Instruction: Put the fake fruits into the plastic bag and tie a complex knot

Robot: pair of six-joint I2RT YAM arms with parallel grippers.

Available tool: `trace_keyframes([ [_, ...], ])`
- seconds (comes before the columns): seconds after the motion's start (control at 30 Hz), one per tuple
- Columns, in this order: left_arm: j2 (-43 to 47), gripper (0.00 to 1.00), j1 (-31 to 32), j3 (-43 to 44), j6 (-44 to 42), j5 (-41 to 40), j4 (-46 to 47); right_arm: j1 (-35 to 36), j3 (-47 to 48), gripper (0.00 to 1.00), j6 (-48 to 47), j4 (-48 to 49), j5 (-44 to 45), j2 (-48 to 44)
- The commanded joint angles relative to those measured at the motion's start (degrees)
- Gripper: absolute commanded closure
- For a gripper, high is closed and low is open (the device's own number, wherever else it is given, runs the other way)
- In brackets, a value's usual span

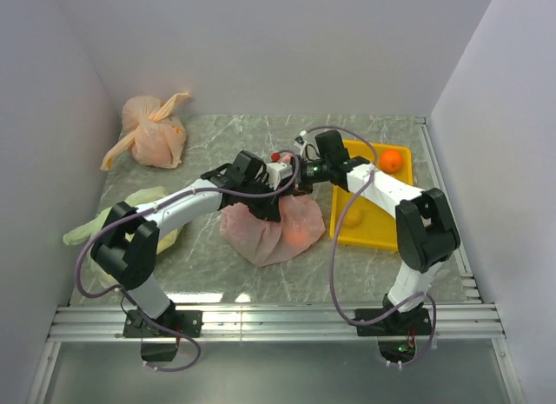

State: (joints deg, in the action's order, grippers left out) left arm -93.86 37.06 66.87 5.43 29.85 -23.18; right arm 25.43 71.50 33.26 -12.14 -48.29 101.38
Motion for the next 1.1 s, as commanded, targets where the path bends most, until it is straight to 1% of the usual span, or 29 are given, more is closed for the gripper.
trace_keyframes([
  [0.0, -0.88, 1.00, -2.59, -0.42, 8.97, -12.87, -0.82, -1.35, -2.33, 1.00, 6.38, 4.06, 2.94, -6.98],
  [0.03, -0.88, 1.00, -3.39, -1.56, 9.77, -14.54, -0.29, -1.35, -2.94, 1.00, 6.47, 3.45, 3.29, -8.38],
  [0.1, -0.88, 1.00, -5.14, -2.01, 9.69, -13.24, 1.20, -1.26, -5.83, 1.00, 8.83, 4.84, 2.42, -9.36],
  [0.17, -0.62, 1.00, -5.24, -1.92, 9.42, -13.68, 3.21, -0.91, -7.86, 1.00, 10.25, 8.08, 0.92, -10.33],
  [0.23, 0.08, 1.00, -5.59, -2.27, 9.07, -12.45, 5.33, -0.65, -8.75, 1.00, 10.95, 9.59, -0.56, -9.89],
  [0.33, 1.74, 1.00, -6.64, -3.41, 9.68, -5.17, 9.90, -0.64, -8.66, 1.00, 11.31, 10.56, -0.66, -9.10],
  [0.37, 2.63, 1.00, -7.26, -4.02, 11.25, 2.42, 11.73, -0.65, -8.66, 1.00, 11.39, 10.39, -0.58, -8.92],
  [0.4, 3.59, 1.00, -8.13, -5.42, 12.22, 5.89, 15.06, -0.65, -8.66, 1.00, 11.31, 10.47, -0.40, -9.10],
  [0.5, 7.98, 1.00, -7.97, -7.97, 14.43, 13.55, 18.95, -1.00, -9.01, 1.00, 12.26, 11.34, 0.74, -9.54],
  [0.57, 10.45, 1.00, -7.44, -8.77, 16.53, 12.78, 20.45, -1.17, -9.28, 1.00, 13.67, 13.53, 1.62, -9.98],
  [0.63, 10.55, 1.00, -5.78, -8.95, 18.47, 7.35, 21.15, -1.09, -9.98, 1.00, 17.18, 17.13, 1.10, -10.07],
  [0.73, 5.73, 1.00, -4.89, -7.64, 24.26, -2.21, 20.45, -1.17, -9.98, 1.00, 19.65, 20.40, 0.22, -9.98],
  [0.77, 4.67, 1.00, -4.89, -7.29, 26.54, -4.25, 20.45, -1.17, -9.81, 1.00, 19.39, 19.62, 0.22, -9.98],
  [0.87, 2.37, 1.00, -5.33, -7.55, 28.84, -7.24, 22.74, -1.26, -9.81, 1.00, 18.43, 18.56, -0.22, -10.33],
  [0.97, 0.09, 1.00, -5.42, -6.67, 31.20, -13.12, 21.42, -1.26, -9.37, 1.00, 17.99, 18.13, -1.01, -9.98],
  [1.0, -0.26, 1.00, -6.37, -7.71, 32.44, -13.41, 22.73, -1.17, -8.84, 1.00, 17.20, 17.51, -1.01, -9.98],
  [1.03, -0.27, 1.00, -7.34, -8.85, 33.93, -11.93, 25.79, -1.17, -8.49, 1.00, 16.85, 17.07, -1.36, -9.54],
  [1.07, -0.18, 1.00, -8.22, -9.99, 37.34, -8.87, 29.04, -1.26, -7.97, 1.00, 16.06, 15.24, -3.37, -9.10],
])
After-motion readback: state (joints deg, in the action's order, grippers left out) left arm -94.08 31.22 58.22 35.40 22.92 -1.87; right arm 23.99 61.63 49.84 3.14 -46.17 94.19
